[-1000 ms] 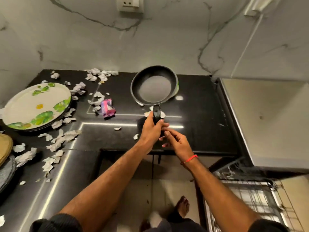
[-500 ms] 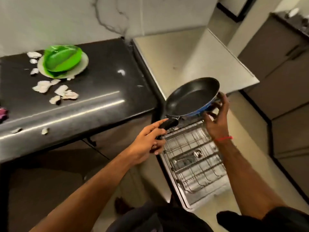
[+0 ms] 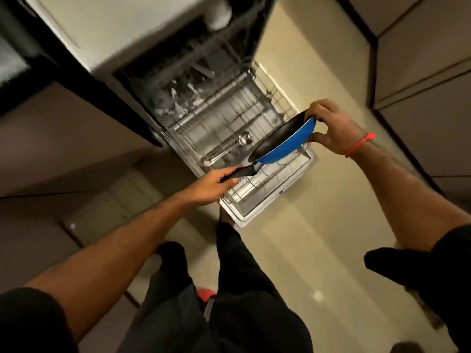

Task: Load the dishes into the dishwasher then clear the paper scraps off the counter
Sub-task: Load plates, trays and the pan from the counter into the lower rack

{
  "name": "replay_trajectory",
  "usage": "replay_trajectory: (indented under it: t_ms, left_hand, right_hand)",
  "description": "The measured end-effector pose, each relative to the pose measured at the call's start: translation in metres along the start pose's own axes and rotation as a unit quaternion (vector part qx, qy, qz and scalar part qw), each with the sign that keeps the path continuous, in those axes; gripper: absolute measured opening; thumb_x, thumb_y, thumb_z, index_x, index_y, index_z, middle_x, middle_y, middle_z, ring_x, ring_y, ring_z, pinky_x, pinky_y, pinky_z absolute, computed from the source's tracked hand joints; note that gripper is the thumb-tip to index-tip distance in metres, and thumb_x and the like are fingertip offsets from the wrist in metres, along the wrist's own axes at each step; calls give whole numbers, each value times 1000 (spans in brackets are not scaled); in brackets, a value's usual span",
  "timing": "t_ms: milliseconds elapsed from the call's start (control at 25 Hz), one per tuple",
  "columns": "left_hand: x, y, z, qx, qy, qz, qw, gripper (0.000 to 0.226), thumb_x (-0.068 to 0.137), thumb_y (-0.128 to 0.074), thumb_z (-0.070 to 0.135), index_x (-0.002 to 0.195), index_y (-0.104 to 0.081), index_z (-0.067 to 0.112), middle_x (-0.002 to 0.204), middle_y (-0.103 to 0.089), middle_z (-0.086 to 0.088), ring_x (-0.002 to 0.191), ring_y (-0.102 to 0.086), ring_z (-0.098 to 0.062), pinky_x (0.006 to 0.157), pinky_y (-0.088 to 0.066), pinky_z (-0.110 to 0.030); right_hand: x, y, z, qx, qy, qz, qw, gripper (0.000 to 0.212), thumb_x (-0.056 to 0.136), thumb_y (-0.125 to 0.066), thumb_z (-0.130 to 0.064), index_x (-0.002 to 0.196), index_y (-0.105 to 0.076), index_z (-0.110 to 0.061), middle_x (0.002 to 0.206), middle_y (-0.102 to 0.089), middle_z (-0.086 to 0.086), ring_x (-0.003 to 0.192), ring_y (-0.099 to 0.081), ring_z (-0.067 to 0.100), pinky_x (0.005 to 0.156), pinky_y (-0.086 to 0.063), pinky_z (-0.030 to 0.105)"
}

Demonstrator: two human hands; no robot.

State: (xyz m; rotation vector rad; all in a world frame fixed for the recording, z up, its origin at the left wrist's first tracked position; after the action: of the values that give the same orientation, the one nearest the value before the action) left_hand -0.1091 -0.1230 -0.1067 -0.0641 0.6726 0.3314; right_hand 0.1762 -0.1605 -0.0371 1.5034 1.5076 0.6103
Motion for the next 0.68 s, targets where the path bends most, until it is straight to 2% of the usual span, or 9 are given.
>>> replay_trajectory:
  t_ms: [80, 160, 240, 360, 480, 600, 680]
  left_hand:
    - [59, -33, -44, 87, 30, 37, 995, 44, 103, -55, 17, 145, -51, 27, 108, -67, -5, 96, -63, -19, 75, -46, -23]
    - [106, -60, -95, 135, 70, 65, 986, 43, 99, -59, 16, 141, -57, 27, 120, -70, -8, 111, -65, -25, 85, -46, -23]
    - [151, -83, -143, 148, 98, 91, 980, 42, 98, -57, 14, 137, -61, 29, 120, -69, -11, 112, -64, -29, 94, -51, -33]
    - [208, -103, -182, 192, 105, 115, 969, 38, 99, -50, 6, 129, -63, 24, 111, -65, -14, 103, -63, -31, 89, -52, -37]
    - [254, -108, -208, 210, 116, 135, 961, 44, 100, -46, 1, 135, -59, 24, 113, -59, -11, 98, -61, -26, 88, -53, -38]
    - [284, -117, -232, 202, 136, 117, 963, 53, 98, -44, -7, 139, -57, 24, 121, -61, -13, 107, -63, -31, 95, -55, -42]
    - [299, -127, -251, 182, 158, 96, 966, 64, 93, -42, -14, 141, -55, 27, 127, -62, -9, 112, -62, -28, 98, -53, -37]
  right_hand:
    - [-2, -49, 50, -32, -2, -16, 999, 54, 73, -84, -14, 119, -55, -12, 121, -51, 19, 106, -54, 38, 92, -50, 53]
    - [-3, -96, 90, -57, -1, -28, 998, 55, 74, -83, -16, 121, -55, -13, 123, -51, 21, 106, -54, 43, 91, -50, 54]
    - [-3, -144, 131, -73, -23, -32, 997, 57, 74, -83, -17, 122, -53, -17, 125, -50, 21, 107, -53, 46, 87, -51, 57]
    - [-6, -199, 178, -97, -63, -31, 993, 53, 78, -79, -15, 124, -53, -16, 131, -46, 21, 112, -49, 46, 82, -53, 57]
    - [10, -228, 205, -119, -79, -23, 990, 51, 82, -75, -11, 128, -52, -12, 135, -44, 24, 120, -47, 45, 88, -51, 55]
    - [28, -256, 226, -139, -87, -49, 985, 57, 81, -74, -9, 131, -48, -17, 140, -40, 22, 126, -43, 44, 89, -52, 55]
    - [34, -273, 238, -148, -88, -79, 982, 59, 81, -74, -6, 132, -48, -17, 142, -37, 22, 129, -40, 44, 85, -53, 55]
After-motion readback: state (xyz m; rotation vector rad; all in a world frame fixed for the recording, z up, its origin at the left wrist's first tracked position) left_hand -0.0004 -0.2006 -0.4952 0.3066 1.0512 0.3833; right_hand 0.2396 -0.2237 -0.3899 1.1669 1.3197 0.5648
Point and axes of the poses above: each hand's wrist, its own x-axis towards the middle knuckle, its own y-axis out of the back of the hand, z = x × y, the point moved 8 cm from there along x, towards the middle knuckle
